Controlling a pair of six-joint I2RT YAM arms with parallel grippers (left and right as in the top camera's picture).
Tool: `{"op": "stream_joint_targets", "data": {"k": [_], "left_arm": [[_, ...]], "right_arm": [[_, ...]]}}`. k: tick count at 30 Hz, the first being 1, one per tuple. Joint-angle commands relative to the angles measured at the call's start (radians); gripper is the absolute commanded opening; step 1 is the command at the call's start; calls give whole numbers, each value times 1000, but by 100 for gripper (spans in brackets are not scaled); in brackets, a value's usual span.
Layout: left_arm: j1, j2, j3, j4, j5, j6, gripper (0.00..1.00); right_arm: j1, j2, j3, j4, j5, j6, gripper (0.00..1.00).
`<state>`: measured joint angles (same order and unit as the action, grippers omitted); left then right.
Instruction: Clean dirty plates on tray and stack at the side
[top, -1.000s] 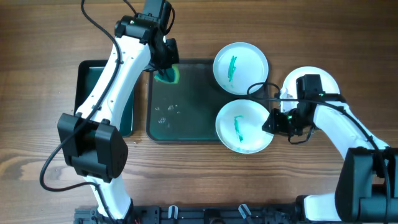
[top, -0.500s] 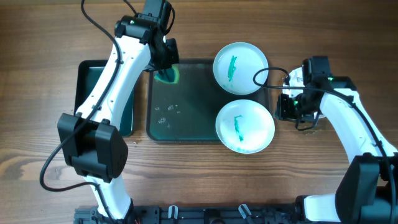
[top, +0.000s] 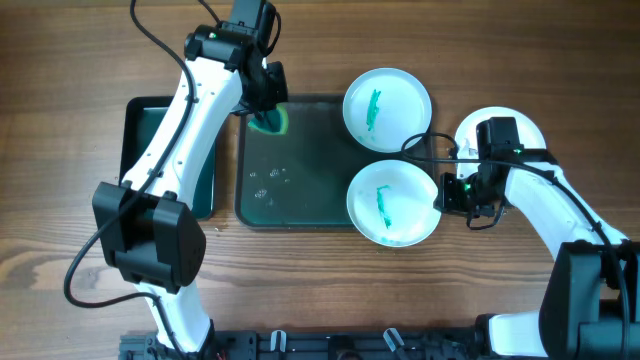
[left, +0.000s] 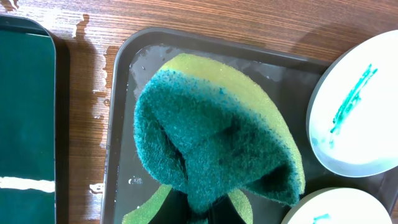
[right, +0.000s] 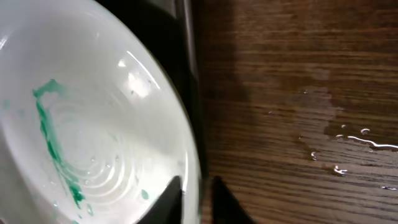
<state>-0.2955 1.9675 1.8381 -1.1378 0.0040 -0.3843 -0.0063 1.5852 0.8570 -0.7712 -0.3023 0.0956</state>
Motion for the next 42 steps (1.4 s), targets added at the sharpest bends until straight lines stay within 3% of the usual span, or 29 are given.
{"op": "stream_joint_targets", "data": {"k": [1, 4, 8, 16, 19, 23, 27, 33, 37, 38, 40, 42], "left_arm": [[-2, 8, -7, 0, -9, -17, 4], [-2, 8, -7, 0, -9, -17, 4], [-2, 8, -7, 0, -9, -17, 4], [-2, 8, -7, 0, -9, -17, 4], [-2, 8, -7, 1, -9, -17, 4], [-2, 8, -7, 1, -9, -17, 4], [-2, 8, -7, 0, -9, -17, 4], [-2, 8, -7, 0, -9, -17, 4], [-2, 8, -7, 0, -9, -17, 4], [-2, 8, -7, 0, -9, -17, 4], [-2, 8, -7, 1, -9, -17, 4], [-2, 8, -7, 0, -9, -17, 4]], "right_arm": [[3, -5, -12, 13, -39, -14, 15], [3, -5, -66, 63, -38, 3, 15], [3, -5, -73, 80, -35, 38, 4], [21, -53, 32, -7, -120, 58, 4], [132, -84, 72, 83, -104, 231, 4], [374, -49, 74, 286, 151, 595, 4], [546, 59, 74, 494, 287, 793, 4], [584, 181, 74, 592, 288, 882, 4], [584, 208, 74, 636, 225, 840, 4], [584, 208, 74, 636, 219, 827, 9], [580, 208, 79, 633, 198, 785, 29], [553, 208, 117, 584, 145, 723, 33]]}}
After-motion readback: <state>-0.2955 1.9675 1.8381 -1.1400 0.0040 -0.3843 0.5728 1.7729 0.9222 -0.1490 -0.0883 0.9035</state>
